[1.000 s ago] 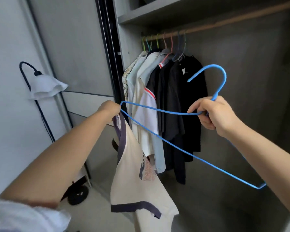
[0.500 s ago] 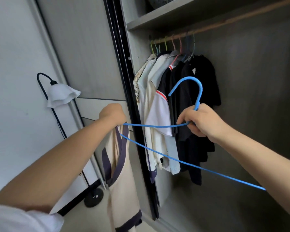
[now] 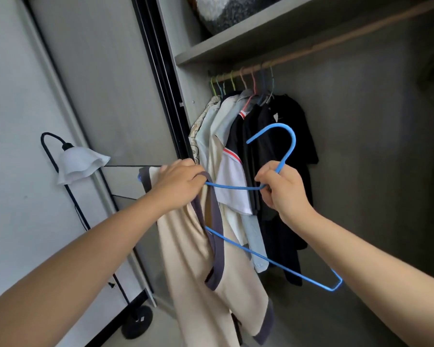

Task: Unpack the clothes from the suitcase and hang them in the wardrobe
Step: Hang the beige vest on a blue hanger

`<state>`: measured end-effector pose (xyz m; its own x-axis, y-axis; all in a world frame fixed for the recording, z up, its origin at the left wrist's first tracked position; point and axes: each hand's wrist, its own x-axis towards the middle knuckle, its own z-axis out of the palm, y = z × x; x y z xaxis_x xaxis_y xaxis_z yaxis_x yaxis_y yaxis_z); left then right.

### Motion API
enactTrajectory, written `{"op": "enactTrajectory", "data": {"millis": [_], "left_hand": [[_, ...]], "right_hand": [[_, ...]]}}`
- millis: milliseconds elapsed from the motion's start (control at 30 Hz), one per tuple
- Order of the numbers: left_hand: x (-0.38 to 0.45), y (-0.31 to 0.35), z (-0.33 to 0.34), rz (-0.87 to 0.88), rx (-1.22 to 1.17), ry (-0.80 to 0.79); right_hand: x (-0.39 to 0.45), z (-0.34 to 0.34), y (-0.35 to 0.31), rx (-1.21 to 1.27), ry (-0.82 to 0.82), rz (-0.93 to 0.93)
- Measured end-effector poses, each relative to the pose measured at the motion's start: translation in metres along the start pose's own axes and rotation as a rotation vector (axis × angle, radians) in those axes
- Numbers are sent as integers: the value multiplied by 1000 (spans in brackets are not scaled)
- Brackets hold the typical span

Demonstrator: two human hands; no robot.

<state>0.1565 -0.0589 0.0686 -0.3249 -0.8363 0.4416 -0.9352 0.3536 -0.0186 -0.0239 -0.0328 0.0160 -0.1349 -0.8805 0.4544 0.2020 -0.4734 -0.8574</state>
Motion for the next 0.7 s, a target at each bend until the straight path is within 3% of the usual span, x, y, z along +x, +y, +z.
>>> {"op": "enactTrajectory", "data": {"millis": [133,233,333,400,467,600,667,700], "left_hand": [[-3,19,2,160,127,-46],[-1,26,2,139,-19,-164],[2,21,6,99,-247,-380],[0,24,10,119,-245,-506],[3,26,12,133,-190,-522],[18,24,7,88,-140,-358],[27,19,3,53,-141,-248],[31,17,-1,51,-127,-203]], "right_hand": [[-5,9,-4,12,-6,-8],[-6,10,-5,89,-20,41],[-6,4,-5,24,-22,83],[-4,-4,-5,-47,11,67],[-1,-11,-4,-101,56,24],[-9,-30,19,-722,201,-434],[-23,-35,34,-870,86,-729],[-32,-35,39,-887,-72,-779]]}}
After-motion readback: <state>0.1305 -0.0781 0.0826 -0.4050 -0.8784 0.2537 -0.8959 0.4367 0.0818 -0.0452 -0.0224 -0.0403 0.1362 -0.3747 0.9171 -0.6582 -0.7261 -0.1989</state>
